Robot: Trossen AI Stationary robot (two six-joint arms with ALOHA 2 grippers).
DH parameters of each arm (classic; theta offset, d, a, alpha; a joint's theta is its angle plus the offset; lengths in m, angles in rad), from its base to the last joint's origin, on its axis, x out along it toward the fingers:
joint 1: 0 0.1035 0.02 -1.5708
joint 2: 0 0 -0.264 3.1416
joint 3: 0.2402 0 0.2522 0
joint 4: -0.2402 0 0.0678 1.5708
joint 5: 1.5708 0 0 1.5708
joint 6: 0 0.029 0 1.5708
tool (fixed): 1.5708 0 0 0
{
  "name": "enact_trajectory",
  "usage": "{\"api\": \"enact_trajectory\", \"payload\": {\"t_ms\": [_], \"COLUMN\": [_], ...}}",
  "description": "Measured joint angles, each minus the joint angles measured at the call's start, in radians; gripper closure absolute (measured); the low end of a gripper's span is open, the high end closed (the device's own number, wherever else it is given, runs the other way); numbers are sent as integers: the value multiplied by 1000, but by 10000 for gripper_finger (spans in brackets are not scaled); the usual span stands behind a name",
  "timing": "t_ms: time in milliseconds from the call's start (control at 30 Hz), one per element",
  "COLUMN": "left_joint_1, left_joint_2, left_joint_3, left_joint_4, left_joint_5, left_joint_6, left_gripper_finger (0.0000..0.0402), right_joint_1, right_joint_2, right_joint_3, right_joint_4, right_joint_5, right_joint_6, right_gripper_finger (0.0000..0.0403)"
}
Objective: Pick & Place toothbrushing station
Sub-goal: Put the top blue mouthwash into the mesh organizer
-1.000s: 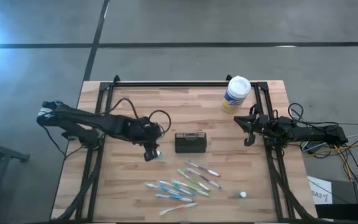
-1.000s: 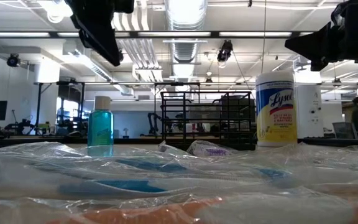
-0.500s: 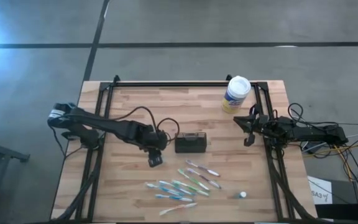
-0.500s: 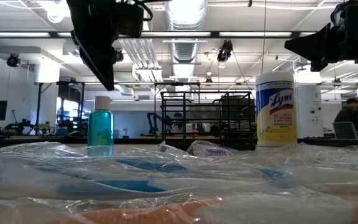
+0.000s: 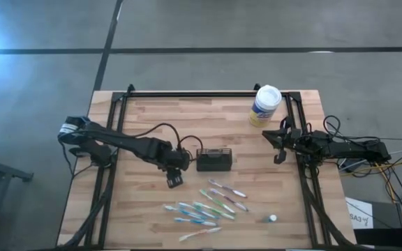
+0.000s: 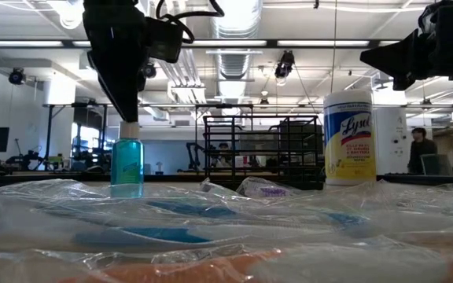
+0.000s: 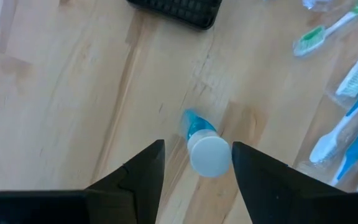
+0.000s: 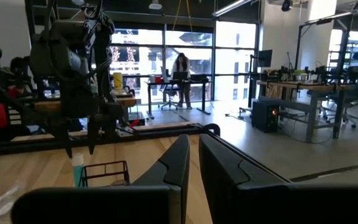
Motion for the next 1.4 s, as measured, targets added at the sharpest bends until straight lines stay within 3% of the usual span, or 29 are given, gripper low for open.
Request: {"api": "enact_trajectory", "payload": {"t_ms": [733, 1167, 1400], "left_joint_1": [-2, -3, -6], "left_joint_2": [21, 21, 20], "left_joint_3": [-19, -19, -19], "left_joint_4": [21, 22, 22], "left_joint_5": [-25, -25, -24], "left_joint_6": [-1, 11, 26], "left_gripper_finger": [212, 302, 296], "right_joint_1": [0, 0, 0], "right_joint_2": [0, 0, 0], "right_joint_3": [-1, -1, -1], "right_joint_4": [0, 0, 0], "right_joint_5": [0, 0, 0], "right_joint_6": [0, 0, 0], "right_gripper_finger": [367, 367, 367]}}
